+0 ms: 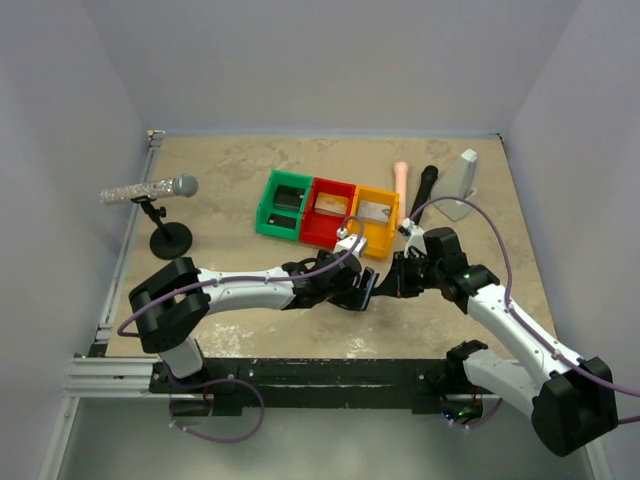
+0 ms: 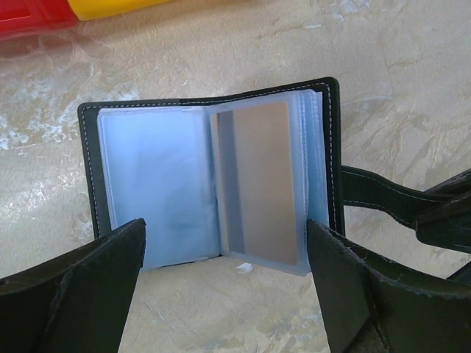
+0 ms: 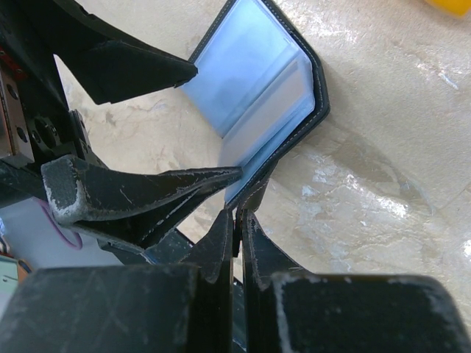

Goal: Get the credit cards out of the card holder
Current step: Remove the credit card from the card holder.

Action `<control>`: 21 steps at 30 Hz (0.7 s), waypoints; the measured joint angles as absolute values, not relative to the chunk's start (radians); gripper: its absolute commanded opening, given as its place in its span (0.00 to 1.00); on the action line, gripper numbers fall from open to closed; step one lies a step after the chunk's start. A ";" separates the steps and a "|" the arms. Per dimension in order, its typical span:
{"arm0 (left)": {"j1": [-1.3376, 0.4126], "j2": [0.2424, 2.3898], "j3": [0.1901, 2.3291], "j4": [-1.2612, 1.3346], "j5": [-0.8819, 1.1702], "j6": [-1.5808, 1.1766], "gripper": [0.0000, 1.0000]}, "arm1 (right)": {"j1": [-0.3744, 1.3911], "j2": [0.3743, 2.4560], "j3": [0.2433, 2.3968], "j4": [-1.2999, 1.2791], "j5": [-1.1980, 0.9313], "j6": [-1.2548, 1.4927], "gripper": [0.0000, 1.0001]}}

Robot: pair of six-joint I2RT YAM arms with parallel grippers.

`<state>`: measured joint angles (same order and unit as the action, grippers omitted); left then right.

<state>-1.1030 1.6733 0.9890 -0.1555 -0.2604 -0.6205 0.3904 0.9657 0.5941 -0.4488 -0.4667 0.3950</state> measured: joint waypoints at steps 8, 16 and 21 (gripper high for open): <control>-1.103 1.673 0.989 -0.168 -0.295 -0.630 0.93 | 0.390 0.966 0.594 -0.448 -0.467 0.395 0.00; -1.101 1.673 0.989 -0.175 -0.313 -0.636 0.94 | 0.390 0.966 0.594 -0.448 -0.467 0.395 0.00; -1.095 1.659 0.989 -0.183 -0.319 -0.636 0.94 | 0.390 0.966 0.593 -0.448 -0.467 0.395 0.00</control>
<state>-1.0946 1.6588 0.9890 -0.1829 -0.3187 -0.6361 0.3904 0.9657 0.5926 -0.4484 -0.4667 0.3950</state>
